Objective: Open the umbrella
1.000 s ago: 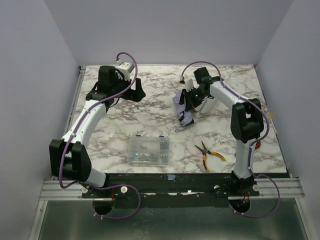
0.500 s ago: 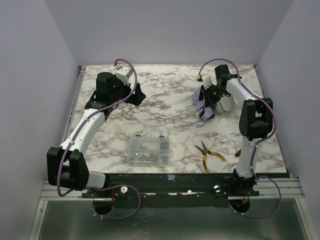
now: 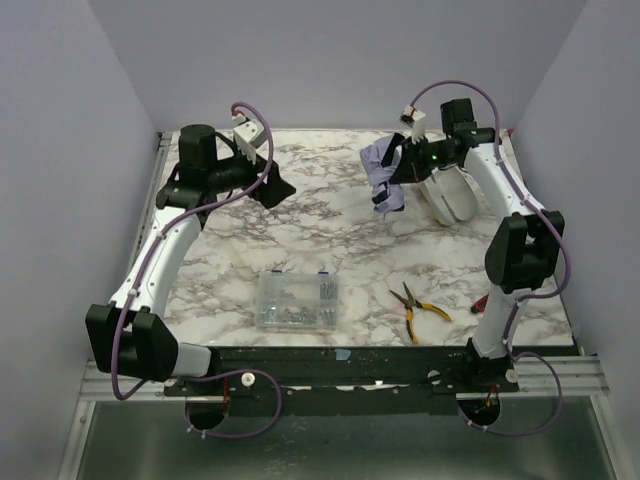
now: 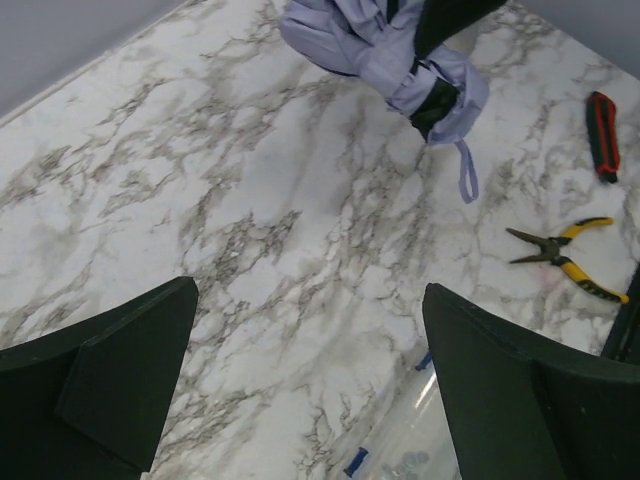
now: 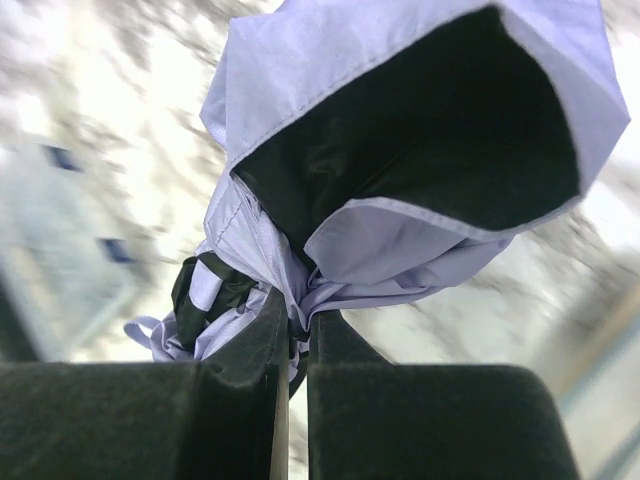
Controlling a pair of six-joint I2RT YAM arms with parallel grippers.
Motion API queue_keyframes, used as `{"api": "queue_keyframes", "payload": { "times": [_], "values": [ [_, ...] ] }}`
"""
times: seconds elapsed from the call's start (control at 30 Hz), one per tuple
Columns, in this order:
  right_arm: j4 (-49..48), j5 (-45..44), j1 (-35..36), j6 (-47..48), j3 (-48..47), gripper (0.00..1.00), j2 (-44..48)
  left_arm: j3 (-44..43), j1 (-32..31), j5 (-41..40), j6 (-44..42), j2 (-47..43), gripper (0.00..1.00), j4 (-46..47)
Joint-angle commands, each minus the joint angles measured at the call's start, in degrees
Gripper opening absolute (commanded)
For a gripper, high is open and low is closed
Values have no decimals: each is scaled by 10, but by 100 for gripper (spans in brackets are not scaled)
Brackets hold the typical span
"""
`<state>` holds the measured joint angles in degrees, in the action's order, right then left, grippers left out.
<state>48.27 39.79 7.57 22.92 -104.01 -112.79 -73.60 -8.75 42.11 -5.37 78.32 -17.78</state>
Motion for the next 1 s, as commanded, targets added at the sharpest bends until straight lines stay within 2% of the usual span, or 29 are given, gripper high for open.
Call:
{"api": "queue_keyframes", "payload": {
  "times": [0.0, 0.07, 0.13, 0.17, 0.23, 0.3, 0.37, 0.5, 0.7, 0.8, 0.83, 0.87, 0.97],
  "values": [
    [-91, 196, 22, -159, -4, 1, 71, 14, -26, 117, -19, -43, 94, -17],
    [-148, 240, 26, -213, 31, 1, 97, 27, -39, 131, -9, -51, 88, -2],
    [-197, 266, 34, -255, 63, 1, 124, 35, -45, 131, 46, -46, 87, 27],
    [-208, 270, 43, -257, 75, 1, 138, 39, -45, 132, 106, -38, 88, 47],
    [-211, 265, 61, -247, 88, 1, 158, 45, -46, 138, 224, -21, 98, 96],
    [-221, 254, 79, -241, 101, 1, 179, 68, -49, 151, 342, -11, 98, 169],
    [-244, 238, 98, -244, 119, 1, 199, 100, -56, 147, 425, -14, 98, 259],
    [-286, 209, 130, -243, 150, 1, 234, 107, -76, 157, 513, 4, 98, 337],
    [-284, 190, 163, -235, 159, 1, 243, 125, -90, 165, 638, 33, 98, 489],
    [-284, 191, 173, -235, 160, 1, 243, 122, -93, 165, 670, 46, 98, 535],
    [-284, 191, 175, -235, 158, 1, 244, 120, -93, 165, 677, 49, 95, 539],
    [-284, 191, 175, -235, 157, 1, 244, 117, -93, 166, 681, 51, 87, 543],
    [-281, 190, 175, -235, 156, 1, 247, 116, -92, 163, 690, 52, 57, 555]
  ]
}}
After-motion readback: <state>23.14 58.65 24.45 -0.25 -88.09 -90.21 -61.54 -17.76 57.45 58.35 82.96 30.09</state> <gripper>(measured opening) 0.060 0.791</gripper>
